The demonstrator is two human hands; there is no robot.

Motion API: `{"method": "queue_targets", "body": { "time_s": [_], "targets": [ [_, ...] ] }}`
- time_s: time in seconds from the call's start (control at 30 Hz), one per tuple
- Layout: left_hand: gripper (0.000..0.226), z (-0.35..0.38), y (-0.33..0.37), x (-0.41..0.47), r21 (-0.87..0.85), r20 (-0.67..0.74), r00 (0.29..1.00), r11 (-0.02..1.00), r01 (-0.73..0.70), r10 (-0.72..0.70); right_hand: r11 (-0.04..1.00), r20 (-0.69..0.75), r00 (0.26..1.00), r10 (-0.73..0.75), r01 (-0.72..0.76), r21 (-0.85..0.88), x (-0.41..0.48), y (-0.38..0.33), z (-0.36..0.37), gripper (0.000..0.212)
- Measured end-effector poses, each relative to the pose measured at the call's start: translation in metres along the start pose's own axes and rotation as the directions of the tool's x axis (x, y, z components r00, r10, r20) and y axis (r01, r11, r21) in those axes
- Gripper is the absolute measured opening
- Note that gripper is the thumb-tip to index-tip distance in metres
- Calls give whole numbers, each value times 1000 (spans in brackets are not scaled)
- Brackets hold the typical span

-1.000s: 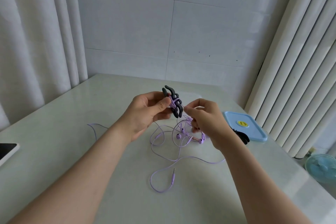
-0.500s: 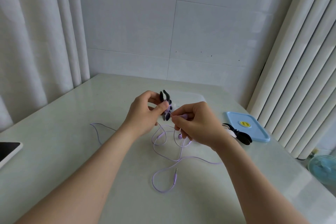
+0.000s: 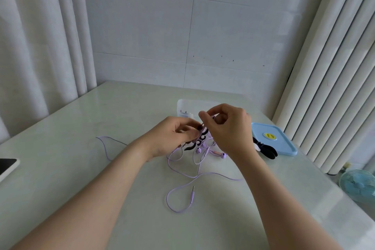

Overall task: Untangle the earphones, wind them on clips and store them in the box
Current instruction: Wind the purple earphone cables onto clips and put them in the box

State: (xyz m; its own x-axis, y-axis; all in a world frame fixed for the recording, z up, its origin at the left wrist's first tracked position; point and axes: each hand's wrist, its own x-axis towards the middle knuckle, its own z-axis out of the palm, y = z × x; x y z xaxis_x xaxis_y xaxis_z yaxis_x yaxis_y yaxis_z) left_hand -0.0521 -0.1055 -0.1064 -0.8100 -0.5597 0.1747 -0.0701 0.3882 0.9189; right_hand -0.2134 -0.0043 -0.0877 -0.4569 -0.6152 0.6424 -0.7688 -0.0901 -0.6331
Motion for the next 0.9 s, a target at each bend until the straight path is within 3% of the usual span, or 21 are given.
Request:
{"method": "queue_targets", "body": {
  "time_s": [0.1, 0.2, 0.3, 0.4, 0.47, 0.53, 0.67, 0.73, 0.83, 0.9],
  "targets": [
    [22, 0, -2, 1, -34, 18, 1000, 999, 3, -2, 995, 51, 995, 85, -87, 40, 1, 3, 1, 27],
    [26, -1, -1, 1, -95, 39, 998, 995, -45, 48, 945, 157, 949, 274, -296, 138, 5, 10, 2, 40],
    [27, -2, 1, 1, -230, 7, 996, 970, -80, 84, 888, 271, 898, 347, -407, 214, 4, 11, 0, 30],
    [28, -1, -1, 2, -340, 27, 996, 938, -71, 85, 934, 138, 963, 232, -261, 244, 3, 7, -1, 5],
    [29, 0, 0, 3, -426, 24, 995, 901, -78, 98, 971, 53, 991, 122, -130, 201, 4, 4, 1, 7],
    [31, 1, 3, 4, -498, -18, 994, 862, -99, 103, 967, 67, 994, 87, -101, 233, 2, -2, 2, 15],
    [32, 0, 6, 6, -584, -116, 991, 802, -127, 72, 936, 237, 971, 24, -105, 335, -5, -14, 0, 26],
    [31, 0, 5, 6, -556, -163, 986, 821, -127, 42, 971, 265, 964, -38, -27, 237, -10, -14, 0, 46],
    [28, 3, 2, 9, -428, -264, 964, 891, -150, 35, 985, 236, 971, -40, -1, 171, -7, -8, 5, 42],
    [24, 0, -12, 14, 25, -478, 864, 986, -167, 159, 987, 139, 990, 24, -45, 151, -4, -2, 9, 39]
  ]
}}
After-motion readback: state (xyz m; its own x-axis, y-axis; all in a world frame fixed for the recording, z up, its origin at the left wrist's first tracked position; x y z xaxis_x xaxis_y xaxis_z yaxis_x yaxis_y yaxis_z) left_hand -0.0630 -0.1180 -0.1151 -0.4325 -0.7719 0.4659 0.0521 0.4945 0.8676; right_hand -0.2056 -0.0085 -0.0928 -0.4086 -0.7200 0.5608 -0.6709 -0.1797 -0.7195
